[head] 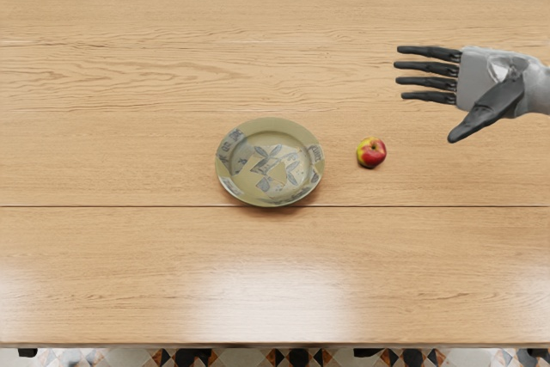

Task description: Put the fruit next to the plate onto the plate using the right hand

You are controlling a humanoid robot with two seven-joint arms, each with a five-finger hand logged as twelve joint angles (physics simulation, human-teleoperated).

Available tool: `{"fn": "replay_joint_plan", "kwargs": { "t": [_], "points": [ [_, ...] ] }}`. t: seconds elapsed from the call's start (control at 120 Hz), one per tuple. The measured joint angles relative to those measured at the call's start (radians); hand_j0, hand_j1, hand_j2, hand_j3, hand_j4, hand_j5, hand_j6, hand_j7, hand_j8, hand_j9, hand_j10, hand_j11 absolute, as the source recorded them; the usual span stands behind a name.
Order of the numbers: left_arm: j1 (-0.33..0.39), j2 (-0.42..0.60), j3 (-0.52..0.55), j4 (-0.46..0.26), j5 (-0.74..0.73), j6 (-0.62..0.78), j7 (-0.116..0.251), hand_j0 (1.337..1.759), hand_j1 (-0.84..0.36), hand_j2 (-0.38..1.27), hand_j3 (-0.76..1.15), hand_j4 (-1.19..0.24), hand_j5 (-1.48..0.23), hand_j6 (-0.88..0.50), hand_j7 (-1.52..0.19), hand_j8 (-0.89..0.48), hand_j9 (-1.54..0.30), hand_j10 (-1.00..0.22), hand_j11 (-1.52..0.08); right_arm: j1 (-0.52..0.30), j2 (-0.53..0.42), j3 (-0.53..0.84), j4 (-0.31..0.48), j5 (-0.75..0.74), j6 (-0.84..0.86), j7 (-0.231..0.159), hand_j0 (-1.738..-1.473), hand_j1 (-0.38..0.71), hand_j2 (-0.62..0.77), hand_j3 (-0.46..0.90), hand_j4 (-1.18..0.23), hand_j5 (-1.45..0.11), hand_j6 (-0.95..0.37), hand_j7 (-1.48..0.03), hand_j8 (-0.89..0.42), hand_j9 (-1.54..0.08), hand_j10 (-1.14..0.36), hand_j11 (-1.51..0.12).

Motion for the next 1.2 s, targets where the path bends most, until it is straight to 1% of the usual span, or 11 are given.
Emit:
{"fn": "replay_joint_plan", "kwargs": {
  "t": [0.083,0.167,0.225,0.292,0.375,0.475,0.567,0.7,0.883,1.008,1.2],
  "points": [
    [0.0,0.0,0.0,0.0,0.0,0.0,0.0,1.657,0.05,0.05,0.0,-0.25,-0.32,-0.25,-0.32,-0.25,-0.32,-0.25,-0.32,0.004,0.002,0.001,0.015,-0.006,0.001,-0.004,-1.657,-0.31,-0.01,0.0,-0.03,-0.04,-0.03,-0.04,-0.03,-0.04,-0.03,-0.04],
    [0.0,0.0,0.0,0.0,0.0,0.0,0.0,1.657,0.05,0.05,0.0,-0.25,-0.32,-0.25,-0.32,-0.25,-0.32,-0.25,-0.32,0.02,0.016,0.012,-0.026,-0.038,0.002,0.0,-1.657,-0.31,-0.01,0.0,-0.03,-0.04,-0.03,-0.05,-0.03,-0.04,-0.03,-0.04],
    [0.001,0.0,0.0,0.0,0.0,0.0,0.0,1.658,0.05,0.05,0.0,-0.25,-0.32,-0.25,-0.32,-0.25,-0.32,-0.25,-0.32,0.041,0.03,0.043,-0.013,-0.169,0.002,0.0,-1.657,-0.31,-0.01,0.0,-0.04,-0.05,-0.04,-0.05,-0.04,-0.05,-0.04,-0.05],
    [0.0,0.0,0.0,0.0,0.0,0.0,0.0,1.658,0.05,0.05,0.0,-0.25,-0.32,-0.25,-0.32,-0.25,-0.32,-0.25,-0.32,0.055,0.035,0.064,0.042,-0.356,-0.031,-0.003,-1.658,-0.3,-0.01,0.0,-0.04,-0.05,-0.04,-0.05,-0.04,-0.05,-0.04,-0.05],
    [0.001,0.0,0.0,0.0,0.0,0.0,0.0,1.658,0.05,0.05,0.0,-0.25,-0.32,-0.25,-0.32,-0.25,-0.32,-0.25,-0.32,0.06,0.04,0.063,0.121,-0.535,-0.161,-0.006,-1.658,-0.3,-0.01,0.0,-0.04,-0.05,-0.04,-0.05,-0.04,-0.05,-0.04,-0.05],
    [0.0,0.0,0.0,0.0,0.0,0.0,0.0,1.658,0.05,0.05,0.0,-0.25,-0.32,-0.25,-0.32,-0.25,-0.32,-0.25,-0.32,0.066,0.056,-0.016,0.2,-0.692,-0.382,-0.008,-1.658,-0.3,-0.01,0.0,-0.04,-0.05,-0.04,-0.05,-0.04,-0.05,-0.04,-0.05],
    [0.0,0.0,0.0,0.0,0.0,0.0,0.0,1.658,0.05,0.05,0.0,-0.25,-0.32,-0.25,-0.32,-0.25,-0.32,-0.25,-0.32,0.069,0.112,-0.103,0.235,-0.794,-0.57,-0.07,-1.658,-0.3,-0.01,0.0,-0.04,-0.05,-0.04,-0.05,-0.04,-0.05,-0.04,-0.05],
    [0.0,0.0,0.0,0.0,0.0,0.0,0.0,1.658,0.05,0.05,0.0,-0.25,-0.32,-0.25,-0.32,-0.25,-0.32,-0.25,-0.32,0.076,0.203,-0.201,0.255,-0.866,-0.788,-0.201,-1.658,-0.3,-0.01,0.0,-0.04,-0.05,-0.04,-0.05,-0.04,-0.05,-0.04,-0.05],
    [0.0,0.0,0.0,0.0,0.0,0.0,0.0,1.658,0.05,0.05,0.0,-0.25,-0.32,-0.25,-0.32,-0.25,-0.32,-0.25,-0.32,0.113,0.319,-0.336,0.256,-0.892,-1.048,-0.322,-1.658,-0.3,-0.01,0.0,-0.04,-0.05,-0.04,-0.05,-0.04,-0.05,-0.04,-0.05],
    [0.001,0.0,0.0,0.0,0.0,0.0,0.0,1.658,0.05,0.05,0.0,-0.25,-0.32,-0.25,-0.32,-0.25,-0.32,-0.25,-0.32,0.127,0.381,-0.383,0.246,-0.881,-1.16,-0.359,-1.658,-0.3,-0.01,0.0,-0.04,-0.05,-0.04,-0.05,-0.04,-0.05,-0.04,-0.05],
    [0.0,0.0,0.0,0.0,0.0,0.0,0.0,1.658,0.05,0.05,0.0,-0.25,-0.32,-0.25,-0.32,-0.25,-0.32,-0.25,-0.32,0.14,0.436,-0.407,0.229,-0.874,-1.21,-0.373,-1.658,-0.28,-0.01,0.0,-0.06,-0.07,-0.06,-0.07,-0.06,-0.07,-0.06,-0.07]
  ]
}}
